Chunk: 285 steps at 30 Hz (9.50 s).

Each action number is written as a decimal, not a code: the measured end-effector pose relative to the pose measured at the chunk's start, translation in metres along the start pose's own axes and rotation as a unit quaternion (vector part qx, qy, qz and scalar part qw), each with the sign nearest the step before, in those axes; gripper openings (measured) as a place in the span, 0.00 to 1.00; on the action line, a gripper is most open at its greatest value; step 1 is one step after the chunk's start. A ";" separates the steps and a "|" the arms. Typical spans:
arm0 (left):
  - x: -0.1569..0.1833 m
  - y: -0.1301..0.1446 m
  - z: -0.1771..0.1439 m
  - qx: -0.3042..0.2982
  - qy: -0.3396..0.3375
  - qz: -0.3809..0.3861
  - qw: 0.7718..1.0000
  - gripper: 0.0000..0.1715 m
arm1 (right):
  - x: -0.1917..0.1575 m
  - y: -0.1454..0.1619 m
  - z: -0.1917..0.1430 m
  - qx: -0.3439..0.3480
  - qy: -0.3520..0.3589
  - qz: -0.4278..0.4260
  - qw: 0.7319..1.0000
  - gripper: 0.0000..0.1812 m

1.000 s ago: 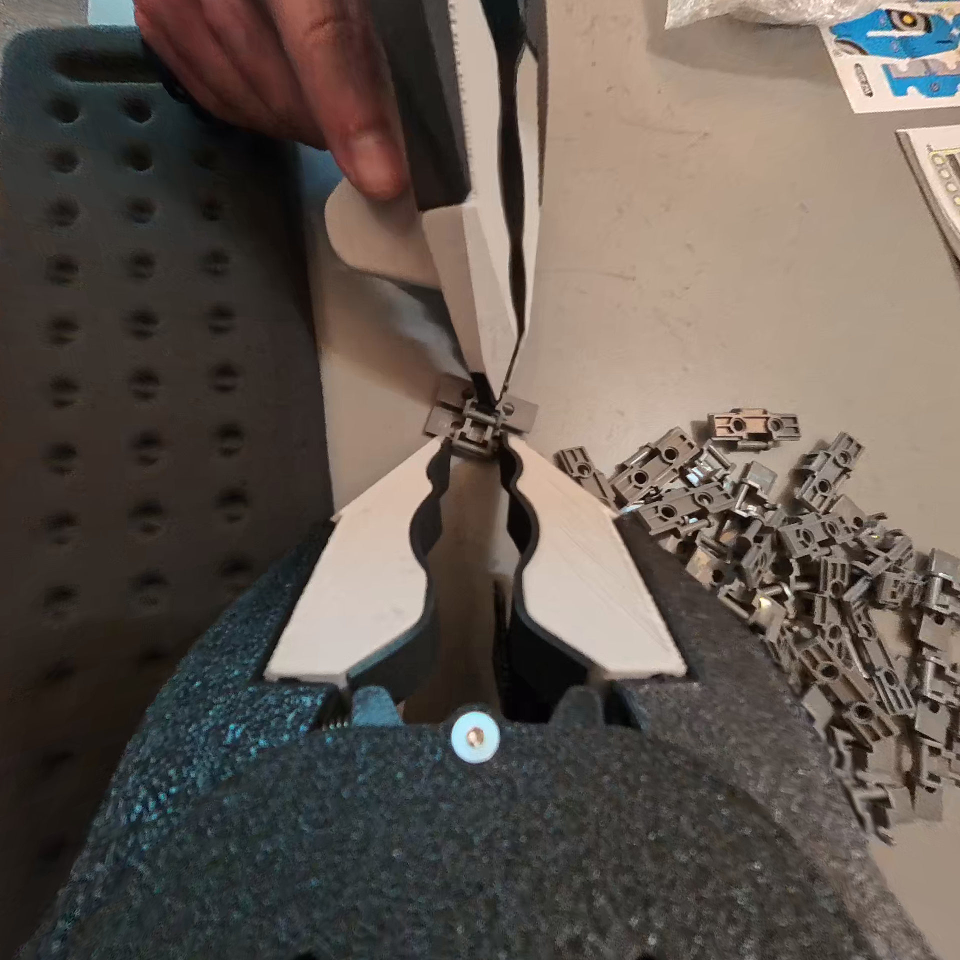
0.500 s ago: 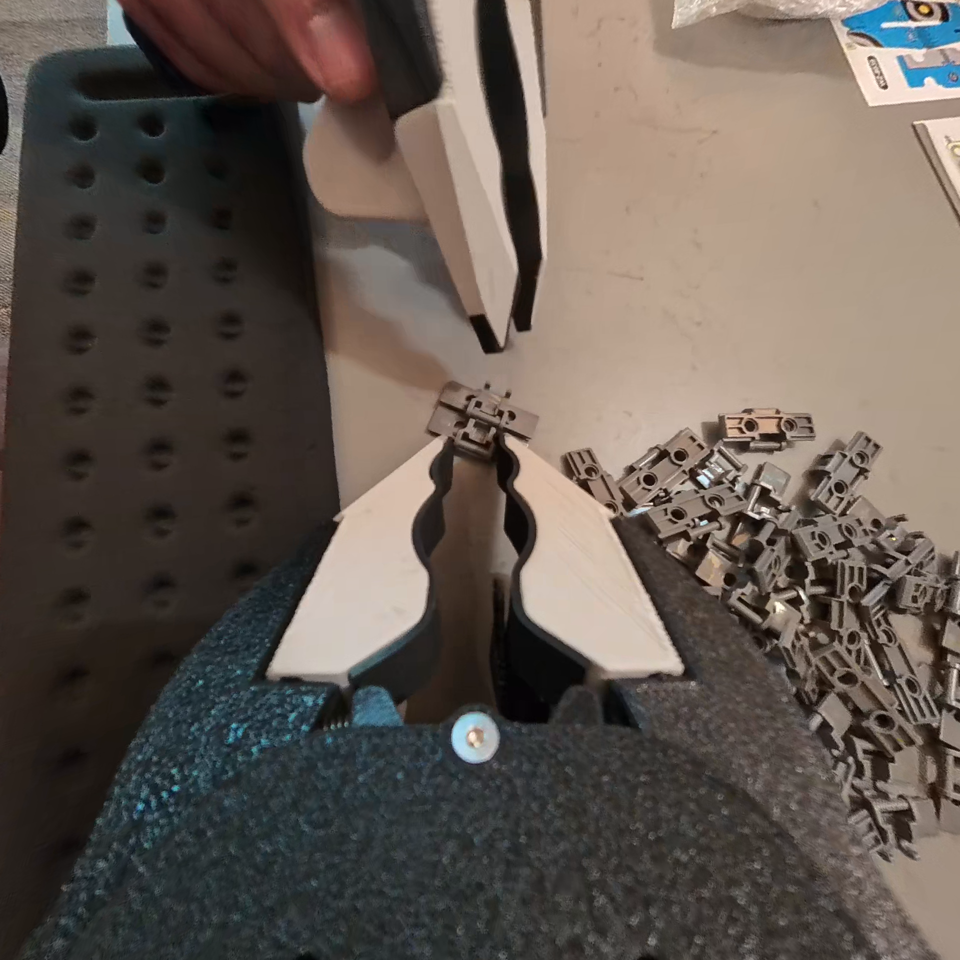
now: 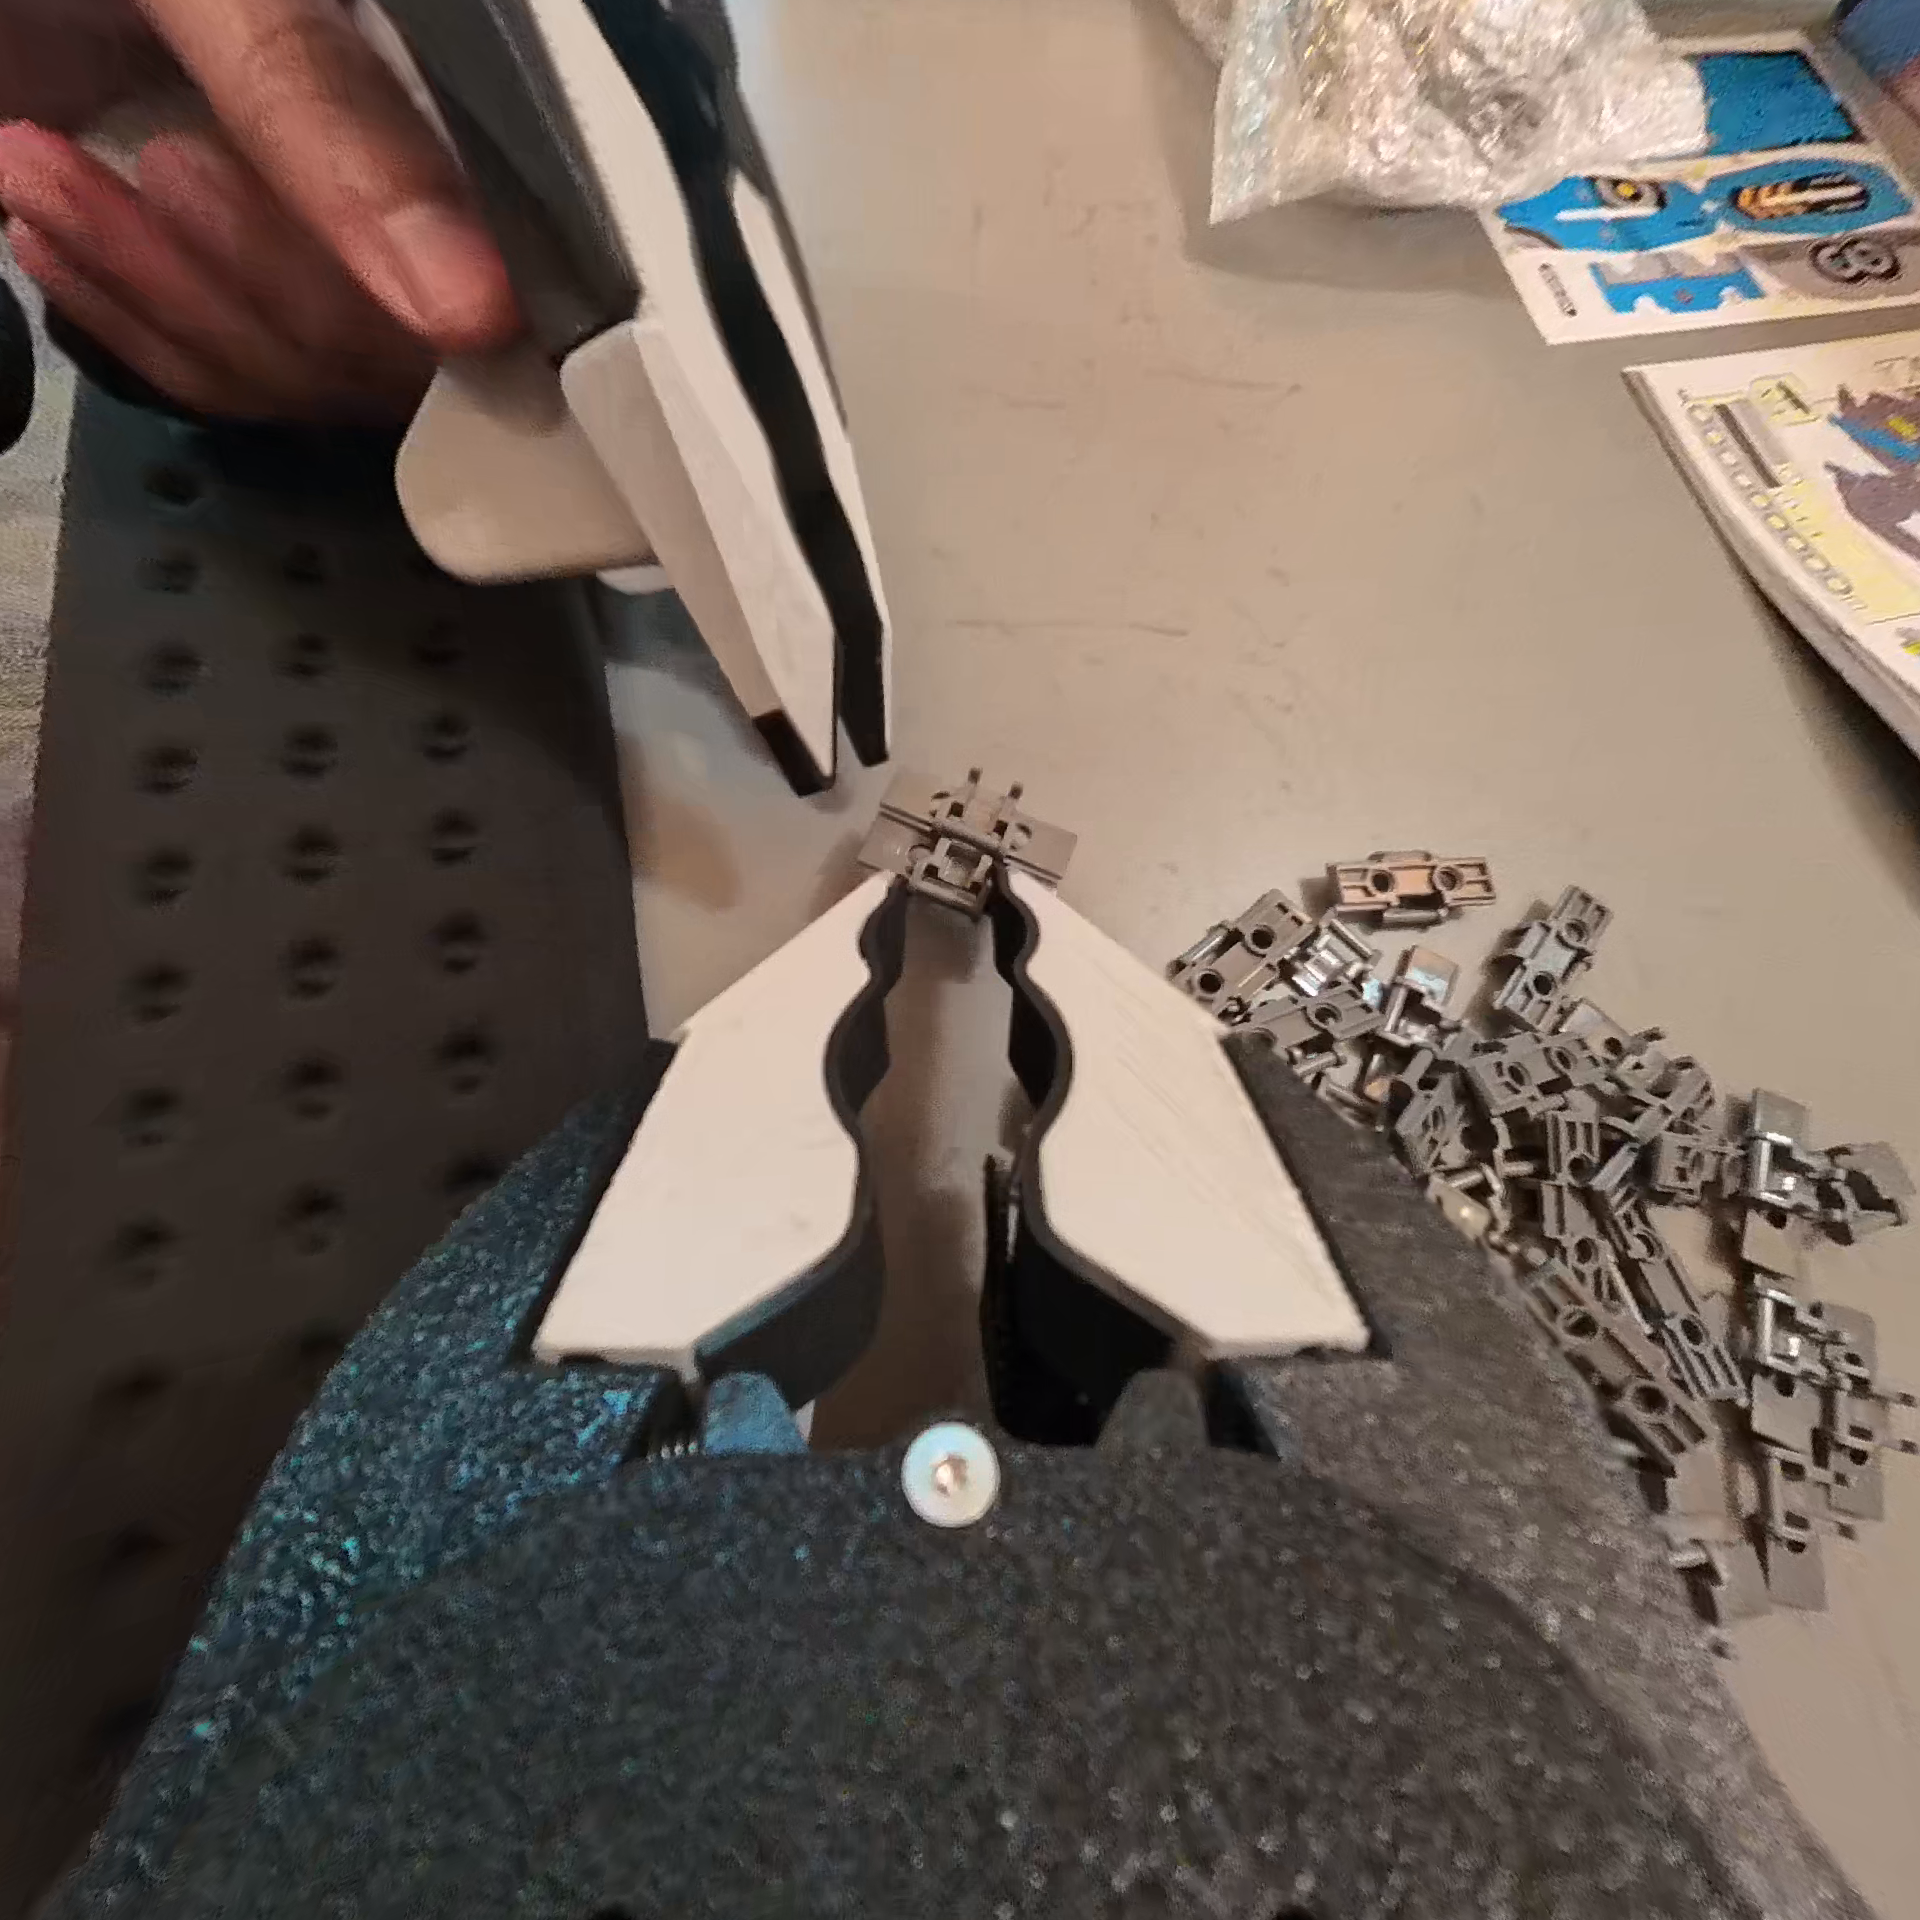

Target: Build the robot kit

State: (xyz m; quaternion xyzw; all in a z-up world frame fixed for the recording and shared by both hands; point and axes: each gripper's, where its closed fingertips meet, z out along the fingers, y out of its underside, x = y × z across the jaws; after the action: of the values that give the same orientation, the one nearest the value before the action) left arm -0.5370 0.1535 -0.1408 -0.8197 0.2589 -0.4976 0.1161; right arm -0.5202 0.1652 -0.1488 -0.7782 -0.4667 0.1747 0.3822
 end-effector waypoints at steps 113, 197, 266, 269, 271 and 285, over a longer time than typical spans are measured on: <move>0.091 -0.057 -0.015 0.257 0.145 0.164 0.941 0.04 | 0.014 -0.079 -0.083 0.312 -0.328 0.344 0.823 0.05; 0.093 -0.025 -0.005 0.134 0.144 0.397 0.896 0.04 | -0.017 -0.053 -0.081 0.221 -0.425 0.135 0.867 0.05; 0.080 -0.062 -0.009 0.203 0.155 0.284 0.924 0.04 | 0.016 -0.086 -0.070 0.298 -0.327 0.243 0.863 0.05; 0.079 -0.060 -0.005 0.198 0.138 0.296 0.924 0.04 | 0.016 -0.081 -0.070 0.284 -0.327 0.225 0.873 0.05; 0.076 -0.063 -0.003 0.207 0.106 0.307 0.923 0.04 | 0.019 -0.079 -0.069 0.282 -0.317 0.227 0.877 0.05; 0.079 -0.066 -0.010 0.214 0.161 0.261 0.928 0.04 | 0.023 -0.083 -0.072 0.289 -0.345 0.261 0.854 0.11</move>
State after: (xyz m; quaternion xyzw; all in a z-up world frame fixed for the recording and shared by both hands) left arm -0.4959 0.1674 -0.0470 -0.5878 0.3659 -0.6186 0.3714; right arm -0.5129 0.1764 -0.0371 -0.6156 -0.2765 0.6526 0.3445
